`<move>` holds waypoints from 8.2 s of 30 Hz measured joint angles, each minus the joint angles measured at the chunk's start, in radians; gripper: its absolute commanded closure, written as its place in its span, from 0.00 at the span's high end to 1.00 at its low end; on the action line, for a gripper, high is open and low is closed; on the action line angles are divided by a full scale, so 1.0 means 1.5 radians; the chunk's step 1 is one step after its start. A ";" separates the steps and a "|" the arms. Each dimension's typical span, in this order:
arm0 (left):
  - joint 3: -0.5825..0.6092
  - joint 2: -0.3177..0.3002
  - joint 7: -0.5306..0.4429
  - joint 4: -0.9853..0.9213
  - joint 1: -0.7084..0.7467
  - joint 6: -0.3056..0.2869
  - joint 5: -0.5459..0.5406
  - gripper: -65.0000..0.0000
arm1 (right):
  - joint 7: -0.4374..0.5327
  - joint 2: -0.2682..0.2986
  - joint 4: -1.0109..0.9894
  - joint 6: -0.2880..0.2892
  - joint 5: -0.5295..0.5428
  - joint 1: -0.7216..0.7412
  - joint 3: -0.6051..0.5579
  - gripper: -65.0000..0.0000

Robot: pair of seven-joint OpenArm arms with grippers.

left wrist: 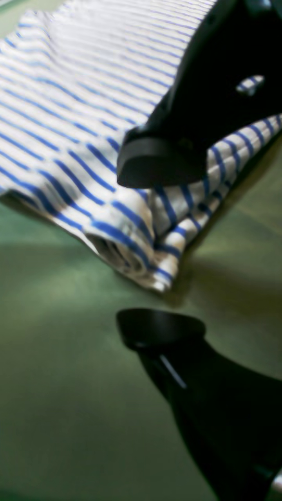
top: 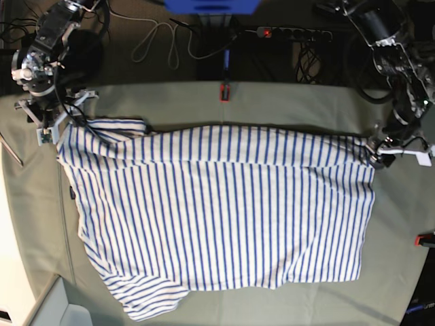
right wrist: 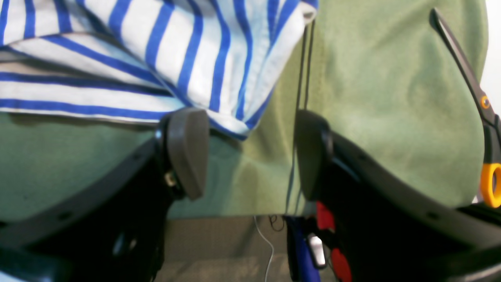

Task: Layout the t-shirt on the table in an organized manner, then fold the t-shirt properly
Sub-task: 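Hold the shirt edge with both grippers and adjust the grip, then lift the shirt edge with both grippers and pull it taut, then lower the shirt edge and smooth it with the right gripper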

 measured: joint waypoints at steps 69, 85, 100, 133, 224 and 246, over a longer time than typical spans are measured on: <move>0.037 -0.022 -0.001 -0.076 -0.050 0.000 -0.003 0.00 | 0.001 0.000 0.000 0.000 0.000 -0.001 0.000 0.55; 0.035 -0.013 0.010 0.064 0.032 0.000 -0.049 0.00 | 0.001 0.010 0.003 0.000 0.001 -0.002 0.000 0.55; 0.034 -0.013 0.010 0.089 0.056 0.000 -0.066 0.00 | -0.009 0.012 0.000 0.000 0.001 0.031 0.000 0.55; 0.034 -0.012 0.011 0.101 0.071 0.000 -0.066 0.00 | -0.011 0.009 -0.008 0.000 0.000 0.015 0.054 0.00; -0.127 0.038 0.011 0.203 0.201 -0.002 -0.161 0.00 | -0.053 -0.007 0.022 0.000 0.000 0.065 -0.046 0.05; -0.127 0.037 0.010 0.203 0.212 -0.002 -0.161 0.00 | -0.055 -0.007 0.084 0.000 0.000 0.082 -0.035 0.62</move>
